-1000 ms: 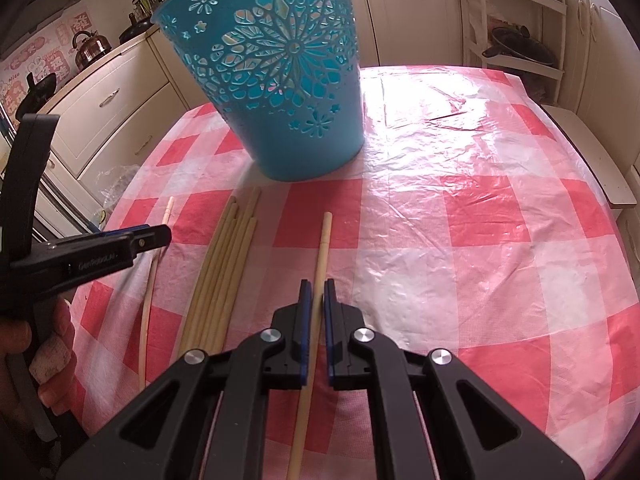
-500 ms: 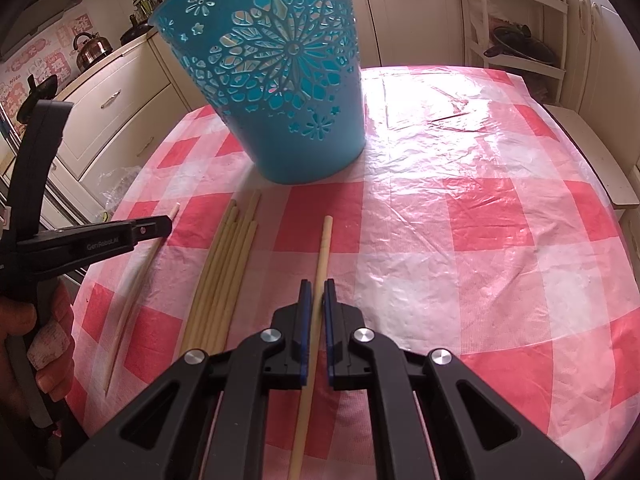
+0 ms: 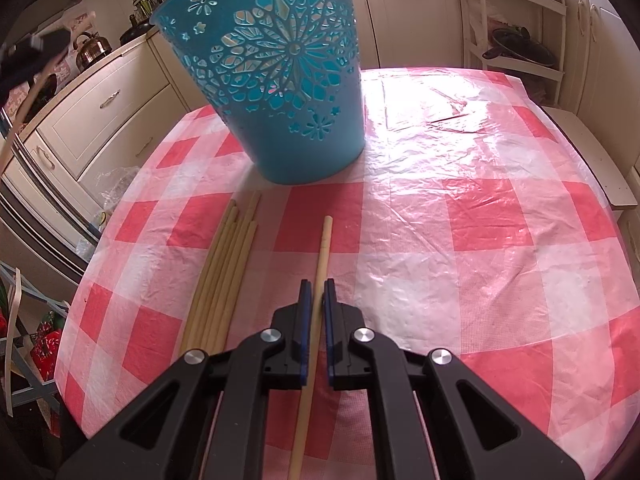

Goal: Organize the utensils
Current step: 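Carry the stick over the blue basket and open the left tool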

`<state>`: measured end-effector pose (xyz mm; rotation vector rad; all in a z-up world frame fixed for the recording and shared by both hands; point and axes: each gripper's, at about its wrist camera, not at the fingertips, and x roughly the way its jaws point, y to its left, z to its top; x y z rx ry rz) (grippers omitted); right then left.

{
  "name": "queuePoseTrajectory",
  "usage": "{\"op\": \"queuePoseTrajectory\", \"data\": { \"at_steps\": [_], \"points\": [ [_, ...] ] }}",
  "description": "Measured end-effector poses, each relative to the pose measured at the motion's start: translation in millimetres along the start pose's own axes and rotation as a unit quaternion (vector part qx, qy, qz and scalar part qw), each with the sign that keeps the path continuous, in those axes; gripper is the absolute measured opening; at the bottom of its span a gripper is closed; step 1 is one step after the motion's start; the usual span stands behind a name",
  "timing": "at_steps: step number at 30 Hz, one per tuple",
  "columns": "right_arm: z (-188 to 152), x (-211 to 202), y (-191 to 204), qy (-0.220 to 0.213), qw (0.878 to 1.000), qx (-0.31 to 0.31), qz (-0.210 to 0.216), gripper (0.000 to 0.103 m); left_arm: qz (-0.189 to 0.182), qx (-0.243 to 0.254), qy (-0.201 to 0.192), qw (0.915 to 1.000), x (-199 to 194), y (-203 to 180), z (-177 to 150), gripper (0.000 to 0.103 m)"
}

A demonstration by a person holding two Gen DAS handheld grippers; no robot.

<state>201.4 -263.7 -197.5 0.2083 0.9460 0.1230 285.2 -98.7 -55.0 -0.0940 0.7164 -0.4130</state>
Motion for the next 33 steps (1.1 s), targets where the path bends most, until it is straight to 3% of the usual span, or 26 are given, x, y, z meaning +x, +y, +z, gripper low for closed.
{"op": "queuePoseTrajectory", "data": {
  "at_steps": [4, 9, 17, 23, 33],
  "points": [
    [0.1, -0.1, -0.2, 0.000, 1.000, 0.002, 0.001, 0.006, -0.017, -0.006, -0.059, 0.9981, -16.9, -10.9, 36.8, 0.005],
    [0.4, -0.8, -0.9, 0.000, 1.000, 0.003, 0.003, 0.006, -0.035, -0.023, -0.145, 0.9885, -15.8, -23.3, 77.5, 0.005],
    [1.3, -0.6, -3.2, -0.001, 1.000, 0.006, 0.009, 0.006, 0.032, -0.058, -0.232, 0.9705, 34.3, -31.1, 106.5, 0.005],
    [2.2, 0.5, -1.6, -0.002, 1.000, 0.005, 0.010, 0.008, 0.053, -0.070, -0.228, 0.9696, 70.6, -27.3, 95.5, 0.005],
    [1.9, 0.9, -1.0, -0.002, 1.000, 0.005, 0.010, 0.008, 0.073, -0.003, -0.174, 0.9820, 94.3, -33.9, 60.1, 0.006]
  ]
}}
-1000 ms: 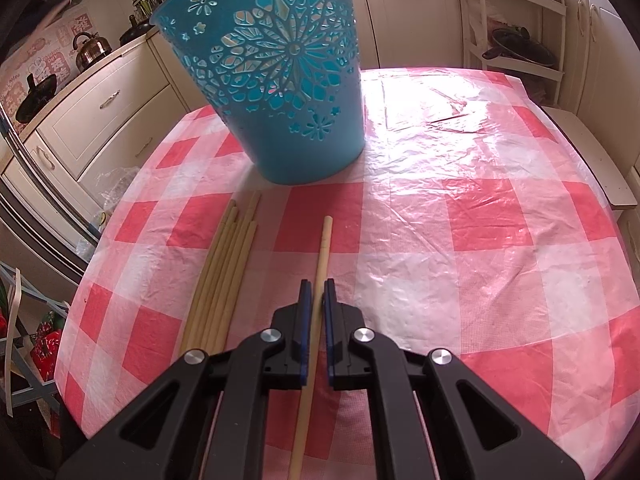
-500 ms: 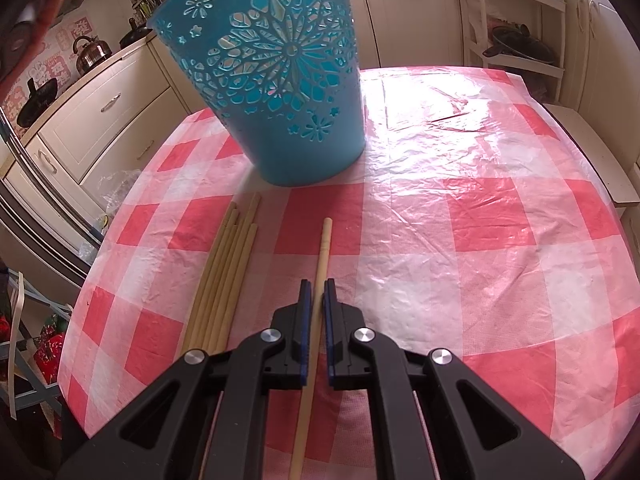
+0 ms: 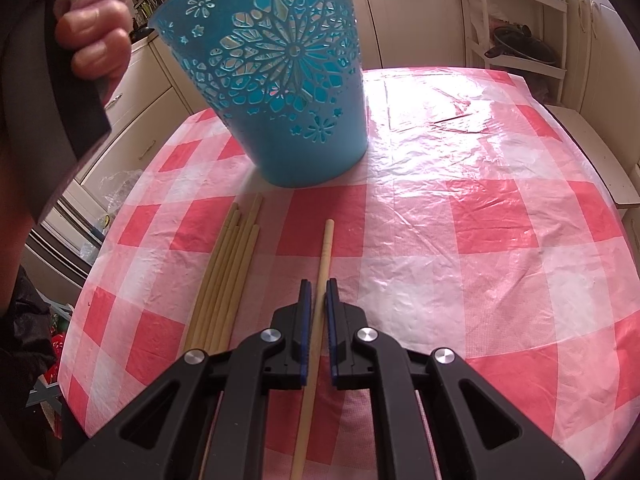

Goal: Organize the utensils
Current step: 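Carry the stick over the blue basket and open the left tool, then close the right tool on a wooden stick and lift it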

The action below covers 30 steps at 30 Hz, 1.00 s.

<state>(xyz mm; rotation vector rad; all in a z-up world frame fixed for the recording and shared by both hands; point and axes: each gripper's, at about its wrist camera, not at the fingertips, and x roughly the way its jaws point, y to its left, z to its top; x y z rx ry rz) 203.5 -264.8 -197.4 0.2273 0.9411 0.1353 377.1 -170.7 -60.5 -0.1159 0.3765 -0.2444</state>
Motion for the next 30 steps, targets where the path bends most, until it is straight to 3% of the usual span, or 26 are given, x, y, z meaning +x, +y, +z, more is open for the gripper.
{"op": "queuePoseTrajectory", "data": {
  "at_steps": [2, 7, 10, 12, 14, 18, 20, 23, 26, 30],
  "points": [
    [0.0, 0.2, 0.2, 0.000, 1.000, 0.000, 0.000, 0.008, -0.001, 0.009, 0.015, 0.9998, -2.6, 3.0, -6.0, 0.011],
    [0.3, -0.2, -2.9, 0.000, 1.000, 0.004, 0.008, 0.009, 0.032, 0.017, 0.012, 0.9993, -40.4, 22.4, -13.7, 0.069],
    [0.3, -1.2, -7.2, 0.005, 1.000, 0.014, 0.027, 0.014, 0.049, 0.000, 0.006, 0.9988, -75.1, 49.6, -20.6, 0.086],
    [-0.3, -1.7, -8.9, 0.007, 0.999, 0.018, 0.029, 0.014, 0.065, -0.010, 0.012, 0.9978, -93.0, 70.1, -34.2, 0.090],
    [-0.8, -1.7, -5.3, 0.005, 1.000, 0.007, 0.018, 0.014, 0.078, -0.017, 0.044, 0.9959, -100.2, 92.7, -56.0, 0.092],
    [-3.8, 0.0, 15.3, 0.002, 0.998, -0.043, -0.036, 0.012, 0.092, -0.067, 0.125, 0.9856, -96.4, 140.2, -105.5, 0.092],
    [-6.1, 1.8, 28.1, 0.001, 0.994, -0.082, -0.074, 0.010, 0.092, -0.093, 0.146, 0.9806, -94.9, 156.6, -125.0, 0.092],
    [-8.0, 0.7, 30.9, 0.000, 0.992, -0.089, -0.088, 0.006, 0.085, -0.116, 0.171, 0.9748, -88.9, 168.4, -146.5, 0.092],
    [-11.7, -15.8, 20.3, -0.010, 0.997, -0.050, -0.052, 0.006, 0.083, -0.125, 0.189, 0.9703, -82.6, 173.3, -163.1, 0.092],
    [-7.3, -68.7, 19.5, -0.070, 0.997, -0.015, 0.039, 0.006, 0.075, -0.151, 0.196, 0.9661, -81.9, 182.5, -171.9, 0.092]
  ]
}}
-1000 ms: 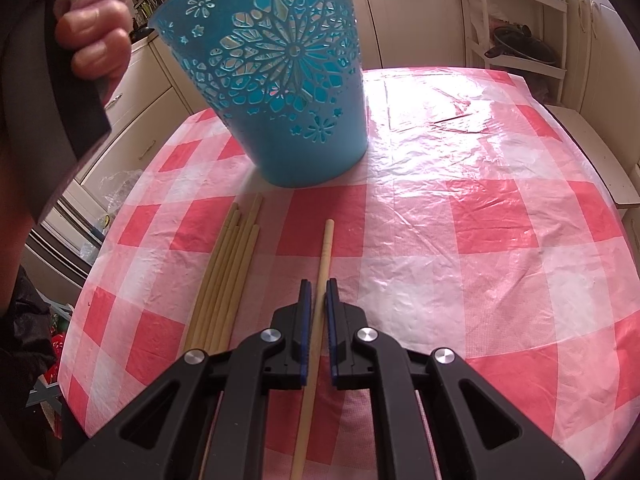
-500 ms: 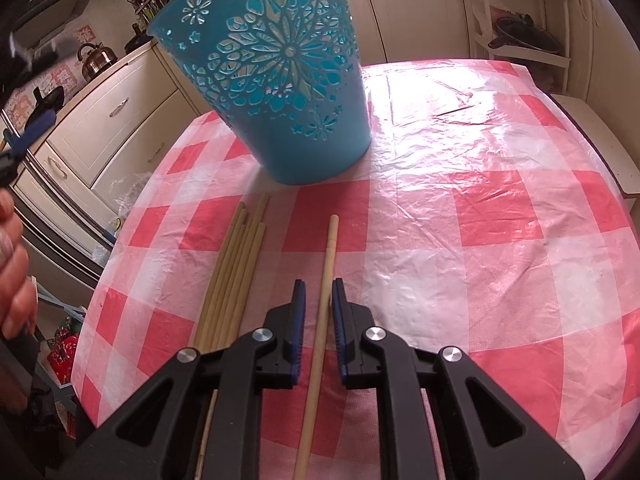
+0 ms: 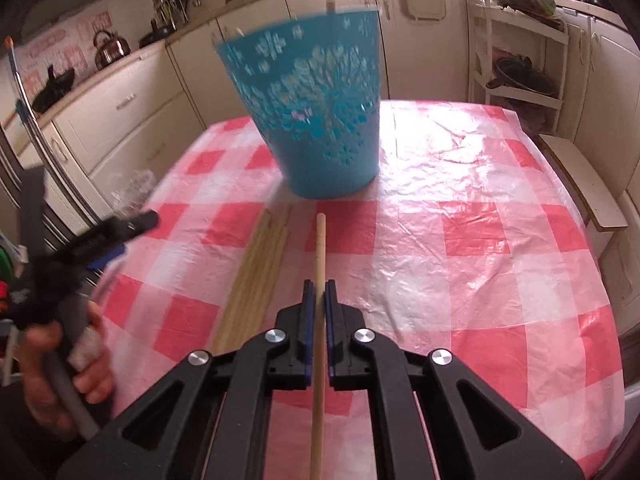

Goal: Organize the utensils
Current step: 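Close the right tool on a wooden stick and lift it, then lower the stick into the blue basket and open the right tool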

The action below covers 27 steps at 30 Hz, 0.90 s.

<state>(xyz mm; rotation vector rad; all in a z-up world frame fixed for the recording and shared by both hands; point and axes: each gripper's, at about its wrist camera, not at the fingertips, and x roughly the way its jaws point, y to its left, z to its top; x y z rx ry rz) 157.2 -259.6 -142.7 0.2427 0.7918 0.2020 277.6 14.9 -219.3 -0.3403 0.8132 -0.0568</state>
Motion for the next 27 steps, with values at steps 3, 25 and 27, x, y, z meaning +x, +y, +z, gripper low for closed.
{"op": "queuePoseTrajectory", "data": {
  "at_steps": [3, 25, 27],
  "points": [
    [29.2, -40.0, 7.6, -0.062, 0.996, 0.022, 0.057, 0.006, -0.003, -0.002, 0.018, 0.9998, 7.5, -0.8, -0.5, 0.092],
    [198.8, 29.3, 22.2, -0.252, 0.961, 0.085, -0.075, 0.006, -0.023, -0.002, 0.019, 0.9995, 9.4, -4.9, 0.7, 0.092],
    [194.1, 33.7, 22.0, -0.238, 0.965, 0.077, -0.077, 0.006, -0.025, -0.003, 0.019, 0.9995, 9.3, -4.9, 0.5, 0.092]
  ]
}}
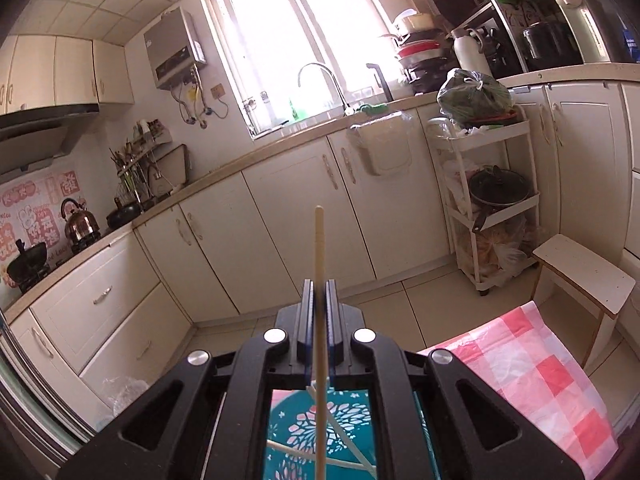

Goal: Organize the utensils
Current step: 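Lower the stick into the blue basket and open the right tool, then move both tools back over the remaining wooden sticks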

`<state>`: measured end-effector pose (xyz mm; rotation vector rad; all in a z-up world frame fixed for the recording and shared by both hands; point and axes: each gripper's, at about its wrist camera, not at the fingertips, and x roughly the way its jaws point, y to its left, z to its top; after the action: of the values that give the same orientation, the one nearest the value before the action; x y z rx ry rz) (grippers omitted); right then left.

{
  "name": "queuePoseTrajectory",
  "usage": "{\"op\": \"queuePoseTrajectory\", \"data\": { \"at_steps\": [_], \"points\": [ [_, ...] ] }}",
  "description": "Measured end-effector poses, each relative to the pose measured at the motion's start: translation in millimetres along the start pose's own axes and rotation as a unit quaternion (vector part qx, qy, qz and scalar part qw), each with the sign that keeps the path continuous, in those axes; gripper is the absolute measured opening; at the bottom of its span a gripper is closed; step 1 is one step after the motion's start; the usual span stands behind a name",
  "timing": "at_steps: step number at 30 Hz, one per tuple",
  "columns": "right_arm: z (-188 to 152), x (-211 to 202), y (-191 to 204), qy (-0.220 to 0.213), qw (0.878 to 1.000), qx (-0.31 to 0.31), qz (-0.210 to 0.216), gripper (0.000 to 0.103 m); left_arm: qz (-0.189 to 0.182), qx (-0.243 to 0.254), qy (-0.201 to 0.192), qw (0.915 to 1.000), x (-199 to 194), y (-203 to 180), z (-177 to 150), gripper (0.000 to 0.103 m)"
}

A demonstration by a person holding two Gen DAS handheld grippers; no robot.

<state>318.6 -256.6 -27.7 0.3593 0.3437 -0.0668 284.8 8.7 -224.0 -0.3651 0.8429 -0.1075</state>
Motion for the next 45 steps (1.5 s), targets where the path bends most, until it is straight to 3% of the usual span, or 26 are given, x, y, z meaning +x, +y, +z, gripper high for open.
{"op": "queuePoseTrajectory", "data": {
  "at_steps": [5, 9, 13, 16, 21, 23, 25, 35, 45],
  "points": [
    [-12.6, -18.8, -3.8, 0.015, 1.000, -0.015, 0.011, 0.011, -0.002, -0.004, -0.002, 1.0000, -1.3, 1.6, -0.3, 0.092],
    [-17.6, -66.0, -5.9, -0.008, 0.999, -0.038, 0.027, 0.018, 0.000, -0.004, -0.003, 1.0000, -1.5, 1.6, -0.3, 0.092],
    [-37.1, -123.4, -8.6, -0.026, 0.997, -0.065, 0.037, 0.033, 0.000, -0.004, -0.002, 1.0000, -1.5, 1.9, -0.3, 0.092],
    [-71.5, -141.1, -13.4, 0.011, 0.995, -0.090, 0.032, 0.034, 0.000, -0.004, -0.002, 1.0000, -1.5, 1.6, -0.5, 0.092],
    [-146.4, -108.8, -20.7, 0.171, 0.978, -0.118, 0.030, 0.033, 0.002, 0.000, -0.001, 1.0000, -1.8, 2.0, -0.5, 0.092],
    [-169.2, -92.8, -24.2, 0.217, 0.969, -0.117, 0.025, 0.026, 0.002, 0.002, -0.001, 1.0000, -1.9, 1.3, -0.8, 0.092],
    [-180.9, -80.2, -27.3, 0.241, 0.964, -0.110, 0.021, 0.026, 0.001, 0.002, 0.000, 1.0000, -1.7, 0.7, -0.8, 0.092],
    [-200.9, -52.7, -23.6, 0.285, 0.952, -0.112, 0.002, 0.024, 0.000, 0.000, -0.001, 1.0000, -1.2, -0.4, -0.5, 0.092],
    [-205.0, -50.8, -19.3, 0.290, 0.944, -0.154, -0.012, 0.024, 0.002, 0.002, 0.000, 1.0000, -0.1, -1.5, -0.4, 0.092]
  ]
}}
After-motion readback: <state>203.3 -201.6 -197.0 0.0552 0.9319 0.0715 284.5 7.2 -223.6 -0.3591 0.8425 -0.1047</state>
